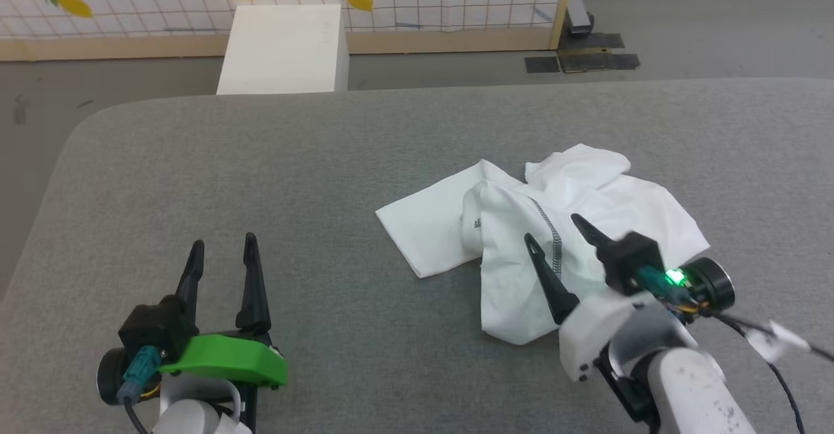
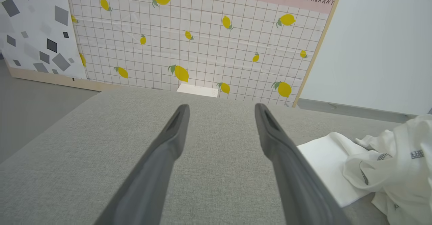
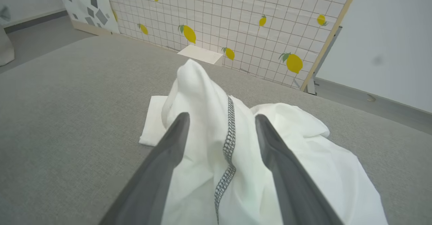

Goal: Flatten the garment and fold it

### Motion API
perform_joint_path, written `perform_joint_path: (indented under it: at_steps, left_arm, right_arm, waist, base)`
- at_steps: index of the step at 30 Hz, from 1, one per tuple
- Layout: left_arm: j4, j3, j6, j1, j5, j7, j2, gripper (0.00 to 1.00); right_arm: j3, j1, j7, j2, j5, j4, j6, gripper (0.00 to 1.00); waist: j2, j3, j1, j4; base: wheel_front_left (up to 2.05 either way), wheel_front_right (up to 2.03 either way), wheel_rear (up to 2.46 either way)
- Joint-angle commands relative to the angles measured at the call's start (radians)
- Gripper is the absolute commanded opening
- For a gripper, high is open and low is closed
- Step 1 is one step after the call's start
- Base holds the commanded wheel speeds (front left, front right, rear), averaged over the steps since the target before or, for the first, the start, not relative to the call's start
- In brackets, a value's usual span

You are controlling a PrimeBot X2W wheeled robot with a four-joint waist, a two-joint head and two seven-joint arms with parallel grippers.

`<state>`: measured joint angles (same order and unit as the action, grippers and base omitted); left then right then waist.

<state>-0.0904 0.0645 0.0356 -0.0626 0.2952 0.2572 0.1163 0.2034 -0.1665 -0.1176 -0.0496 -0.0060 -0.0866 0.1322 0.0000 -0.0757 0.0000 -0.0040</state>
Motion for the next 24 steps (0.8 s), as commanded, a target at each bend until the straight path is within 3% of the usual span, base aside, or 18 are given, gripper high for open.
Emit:
perform_joint_path:
  at_steps: [1,5,6,7,11,15,24]
  left_arm:
    - [-0.007,-0.005,-0.010,0.001,-0.012,0.004,-0.008,1.00]
    - [-0.019,-0.015,-0.029,-0.003,-0.025,0.004,-0.022,1.00]
    - [-0.022,-0.017,-0.034,-0.005,-0.027,0.004,-0.026,1.00]
    - [-0.025,-0.018,-0.038,-0.006,-0.029,0.004,-0.029,1.00]
    - [-0.036,-0.027,-0.050,-0.007,-0.039,0.004,-0.040,1.00]
    - [-0.040,-0.041,-0.056,-0.005,-0.046,0.004,-0.047,1.00]
    - [-0.042,-0.068,-0.063,0.007,-0.063,0.005,-0.055,1.00]
  right_arm:
    - [0.001,-0.032,-0.055,-0.004,-0.026,-0.025,-0.002,1.00]
    - [-0.006,-0.088,-0.180,-0.003,-0.066,-0.077,-0.002,1.00]
    - [-0.006,-0.099,-0.199,-0.003,-0.075,-0.083,-0.002,0.36]
    - [-0.005,-0.105,-0.215,-0.003,-0.081,-0.091,-0.002,0.00]
    - [0.004,-0.121,-0.254,-0.002,-0.084,-0.106,-0.002,0.00]
    - [0.038,-0.144,-0.226,-0.001,-0.047,-0.072,-0.002,0.00]
    - [0.192,-0.304,-0.134,-0.001,0.140,0.098,-0.002,0.00]
  waist:
    - [0.0000,-0.006,0.0000,0.015]
    - [0.0000,-0.014,0.0000,0.034]
    - [0.0000,-0.016,0.0000,0.039]
    - [0.0000,-0.017,0.0000,0.044]
    - [0.0000,-0.016,0.0000,0.059]
    - [0.0000,-0.013,0.0000,0.063]
    - [0.0000,0.009,0.0000,0.036]
  base:
    - [0.00,0.00,0.00]
    - [0.00,0.00,0.00]
    - [0.00,0.00,0.00]
    - [0.00,0.00,0.00]
    - [0.00,0.00,0.00]
    - [0.00,0.00,0.00]
    - [0.00,0.00,0.00]
